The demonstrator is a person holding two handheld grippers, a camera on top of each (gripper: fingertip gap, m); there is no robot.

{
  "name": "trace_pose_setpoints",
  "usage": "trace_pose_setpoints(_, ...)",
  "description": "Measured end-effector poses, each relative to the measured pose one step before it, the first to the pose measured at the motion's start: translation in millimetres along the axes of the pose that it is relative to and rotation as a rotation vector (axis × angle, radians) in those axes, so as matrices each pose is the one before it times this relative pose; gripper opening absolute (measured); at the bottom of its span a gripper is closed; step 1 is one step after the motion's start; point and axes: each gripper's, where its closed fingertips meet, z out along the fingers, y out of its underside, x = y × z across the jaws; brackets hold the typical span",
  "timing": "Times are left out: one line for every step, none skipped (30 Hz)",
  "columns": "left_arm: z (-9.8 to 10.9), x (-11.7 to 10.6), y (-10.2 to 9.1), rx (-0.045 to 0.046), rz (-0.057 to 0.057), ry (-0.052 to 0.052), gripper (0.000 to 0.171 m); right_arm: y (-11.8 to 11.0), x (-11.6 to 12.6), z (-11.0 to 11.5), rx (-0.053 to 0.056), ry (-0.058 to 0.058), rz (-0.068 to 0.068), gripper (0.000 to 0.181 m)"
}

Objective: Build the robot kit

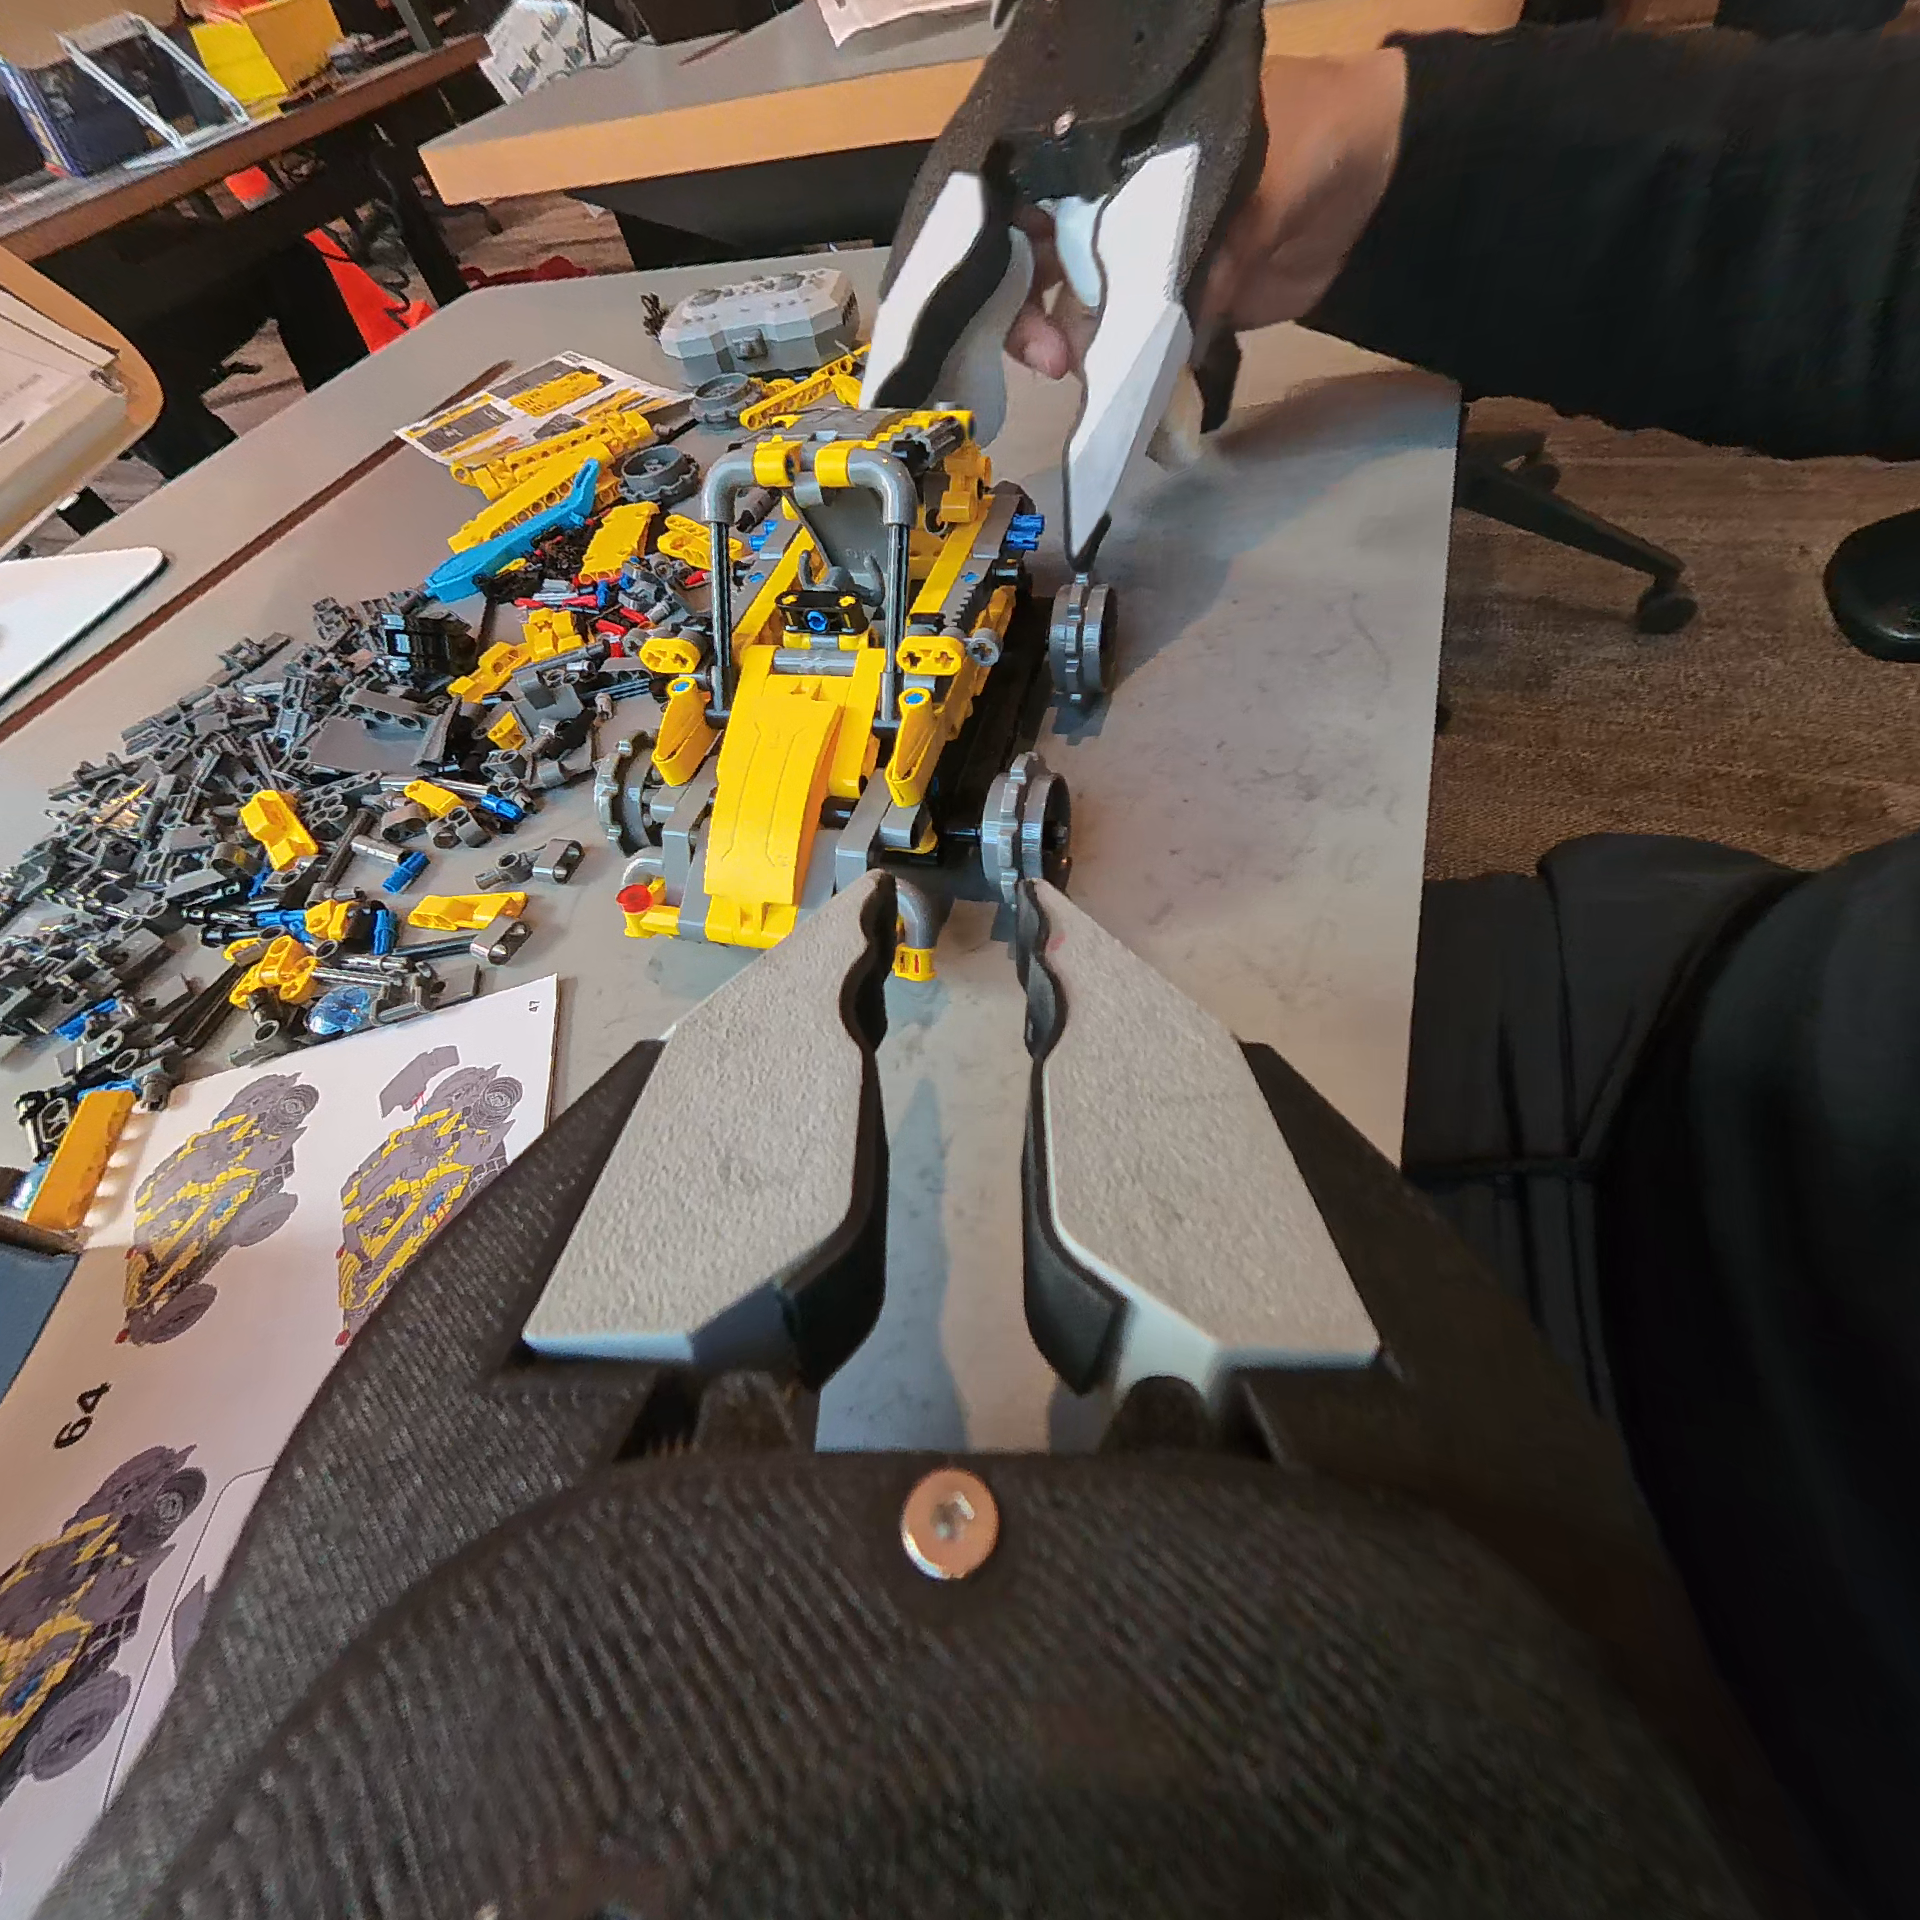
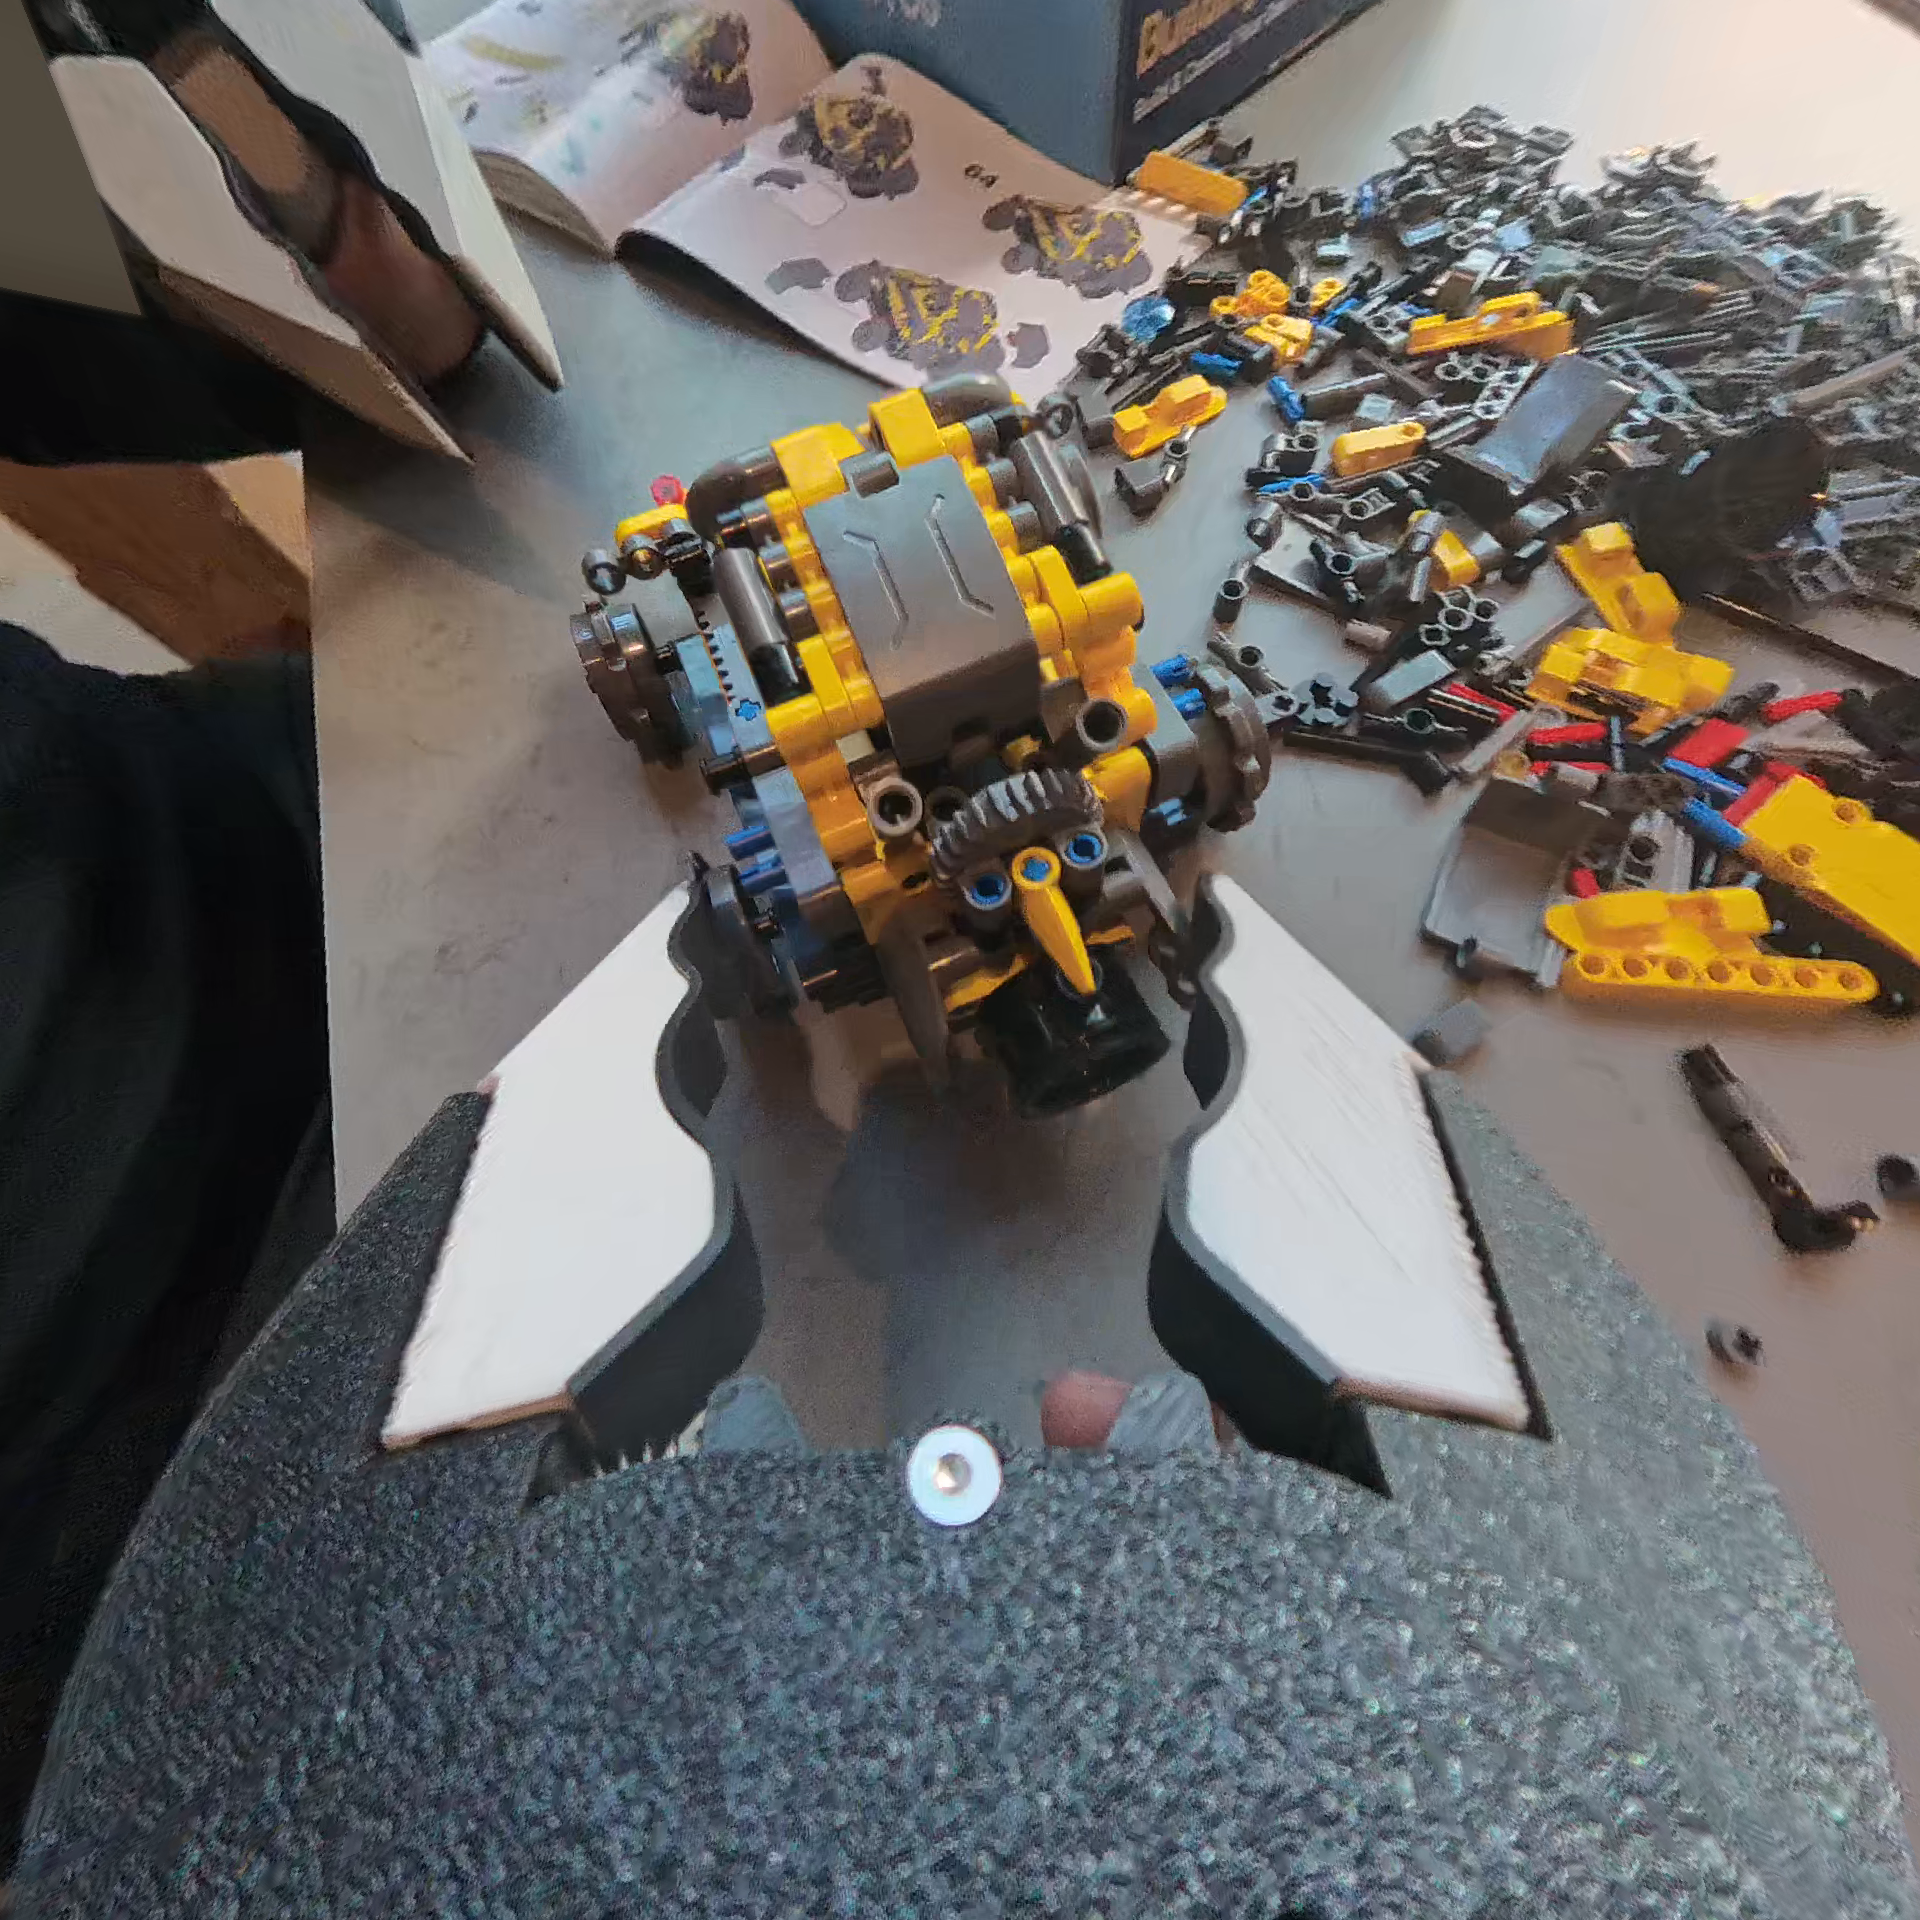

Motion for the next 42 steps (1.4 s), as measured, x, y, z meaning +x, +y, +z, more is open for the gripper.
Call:
trace_pose_setpoints(0.03,-0.01,-0.07,0.00048,-0.0001,-0.0001,0.019,-1.71,-0.73,2.77,-0.0143,-0.0163,-0.0122,0.084)
trace_pose_setpoints(-0.06,0.08,0.00,-0.00038,0.0021,-0.0009,0.019,-0.97,-0.35,1.39,-0.0136,-0.0074,-0.0191,0.078)
trace_pose_setpoints(0.12,0.30,0.16,-0.00124,0.0040,-0.0014,0.019,-0.38,-1.39,0.01,-0.0140,-0.0044,-0.0146,0.077)
trace_pose_setpoints(0.17,0.35,0.14,-0.00161,0.0054,-0.0018,0.019,0.08,-1.90,-1.03,-0.0141,0.0022,-0.0125,0.075)
trace_pose_setpoints(0.12,0.41,0.12,-0.00144,0.0059,-0.0017,0.019,0.35,-2.78,-1.65,-0.0096,0.0058,-0.0140,0.073)
trace_pose_setpoints(0.03,0.52,0.08,-0.00086,0.0058,-0.0011,0.019,0.59,-4.61,-2.17,-0.0031,0.0013,-0.0152,0.071)
trace_pose_setpoints(0.05,0.51,-0.11,0.00010,0.0051,-0.0004,0.019,0.67,-5.97,-2.75,0.0022,-0.0036,-0.0118,0.068)
trace_pose_setpoints(-0.20,0.39,-0.17,0.00105,0.0039,-0.0001,0.019,1.09,-4.23,-3.08,0.0038,0.0075,-0.0050,0.059)
trace_pose_setpoints(-0.08,0.39,-0.20,0.00109,0.0025,0.0004,0.019,0.14,-6.46,-2.73,0.0122,-0.0064,0.0051,0.058)
trace_pose_setpoints(-0.11,0.22,-0.12,0.00101,0.0014,0.0006,0.019,0.86,-4.35,-2.11,0.0126,0.0046,0.0112,0.057)
trace_pose_setpoints(-0.16,0.18,-0.11,0.00127,0.0009,0.0004,0.019,1.67,-2.55,-1.94,0.0114,0.0100,0.0115,0.057)
trace_pose_setpoints(-0.07,0.12,-0.25,0.00124,0.0010,0.0003,0.019,1.79,-0.85,-2.35,0.0097,0.0139,0.0100,0.057)
trace_pose_setpoints(-0.12,0.19,-0.09,0.00080,0.0012,0.0002,0.019,1.92,-0.07,-2.83,0.0058,0.0120,0.0089,0.057)
trace_pose_setpoints(0.01,0.23,-0.05,-0.00014,0.0015,0.0004,0.019,1.85,0.08,-2.92,0.0026,0.0066,0.0080,0.057)
trace_pose_setpoints(0.07,0.17,0.10,-0.00088,0.0015,-0.0005,0.019,1.58,0.12,-2.54,0.0023,0.0030,0.0074,0.057)
trace_pose_setpoints(-0.02,0.02,0.02,-0.00065,0.0018,-0.0009,0.019,0.81,0.81,-2.15,0.0047,0.0044,0.0090,0.057)
trace_pose_setpoints(0.03,0.03,0.07,-0.00036,0.0014,-0.0012,0.019,-0.96,1.15,-1.89,0.0150,0.0055,0.0095,0.057)
trace_pose_setpoints(-0.03,0.00,0.04,-0.00052,0.0004,-0.0008,0.019,-3.74,0.75,-2.22,0.0318,0.0019,0.0073,0.057)
trace_pose_setpoints(0.02,-0.11,0.06,-0.00050,-0.0006,-0.0005,0.019,-5.71,0.36,-2.72,0.0444,-0.0027,0.0073,0.057)
trace_pose_setpoints(0.00,-0.18,-0.03,-0.00022,-0.0014,-0.0003,0.019,-5.66,-0.20,-2.81,0.0424,-0.0091,0.0109,0.056)
trace_pose_setpoints(-0.01,-0.13,-0.02,-0.00027,-0.0019,-0.0002,0.019,-4.93,-0.04,-3.02,0.0340,-0.0100,0.0101,0.056)
trace_pose_setpoints(0.11,-0.25,0.12,-0.00079,-0.0024,-0.0003,0.019,-4.75,1.89,-3.32,0.0330,0.0018,0.0042,0.056)
trace_pose_setpoints(0.13,-0.35,0.20,-0.00139,-0.0024,-0.0005,0.019,-4.93,4.26,-3.69,0.0350,0.0151,0.0006,0.056)
trace_pose_setpoints(0.14,-0.19,0.15,-0.00152,-0.0015,-0.0008,0.019,-4.99,7.08,-3.83,0.0353,0.0277,0.0019,0.056)
trace_pose_setpoints(-0.01,-0.17,0.12,-0.00113,0.0000,-0.0017,0.019,-4.49,10.38,-3.63,0.0307,0.0425,0.0052,0.056)
trace_pose_setpoints(0.14,-0.10,-0.01,-0.00107,0.0016,-0.0021,0.019,-1.87,13.33,-2.69,0.0125,0.0568,0.0088,0.055)
trace_pose_setpoints(0.24,0.10,0.30,-0.00288,0.0028,-0.0022,0.019,3.04,14.29,-1.01,-0.0198,0.0603,0.0021,0.055)
trace_pose_setpoints(0.56,0.03,0.70,-0.00590,0.0031,-0.0027,0.019,5.59,12.42,0.83,-0.0374,0.0521,-0.0079,0.055)
trace_pose_setpoints(0.75,-0.21,0.82,-0.00789,0.0035,-0.0044,0.019,4.77,8.94,2.35,-0.0339,0.0366,-0.0152,0.055)
trace_pose_setpoints(0.69,-0.13,0.84,-0.00760,0.0047,-0.0055,0.019,2.41,6.07,3.13,-0.0227,0.0226,-0.0184,0.055)
trace_pose_setpoints(0.59,-0.20,0.64,-0.00651,0.0052,-0.0058,0.019,-1.28,8.19,3.46,-0.0043,0.0357,-0.0118,0.055)
trace_pose_setpoints(0.56,-0.11,0.62,-0.00571,0.0053,-0.0064,0.019,-4.41,11.48,3.46,0.0103,0.0517,0.0034,0.054)
trace_pose_setpoints(0.43,-0.12,0.63,-0.00551,0.0060,-0.0064,0.019,-6.04,10.48,3.95,0.0163,0.0397,0.0159,0.054)
trace_pose_setpoints(0.57,0.09,0.61,-0.00615,0.0065,-0.0049,0.019,-7.31,7.95,4.54,0.0212,0.0212,0.0254,0.053)
trace_pose_setpoints(0.80,0.10,0.82,-0.00800,0.0066,-0.0041,0.019,-7.79,4.61,5.74,0.0208,0.0017,0.0265,0.052)
trace_pose_setpoints(0.92,0.25,1.05,-0.00925,0.0070,-0.0040,0.019,-6.21,1.05,7.33,0.0077,-0.0202,0.0168,0.052)
trace_pose_setpoints(0.80,-0.05,0.92,-0.00839,0.0069,-0.0053,0.019,-3.51,-2.49,8.68,-0.0134,-0.0403,-0.0008,0.052)
trace_pose_setpoints(0.71,-0.37,0.66,-0.00615,0.0058,-0.0067,0.019,-1.79,-4.91,9.39,-0.0241,-0.0529,-0.0243,0.056)
trace_pose_setpoints(0.62,-0.56,0.41,-0.00432,0.0035,-0.0061,0.019,-0.25,-8.75,9.19,-0.0277,-0.0744,-0.0411,0.057)
trace_pose_setpoints(0.54,-1.61,0.20,-0.00275,-0.0003,-0.0098,0.019,1.93,-9.70,9.01,-0.0371,-0.0818,-0.0412,0.056)
trace_pose_setpoints(0.64,-2.95,0.09,-0.00130,-0.0055,-0.0153,0.020,2.18,-4.45,8.68,-0.0352,-0.0501,-0.0387,0.056)
trace_pose_setpoints(0.65,-3.90,-0.09,0.00000,-0.0101,-0.0180,0.021,0.68,2.73,7.85,-0.0210,-0.0041,-0.0419,0.057)
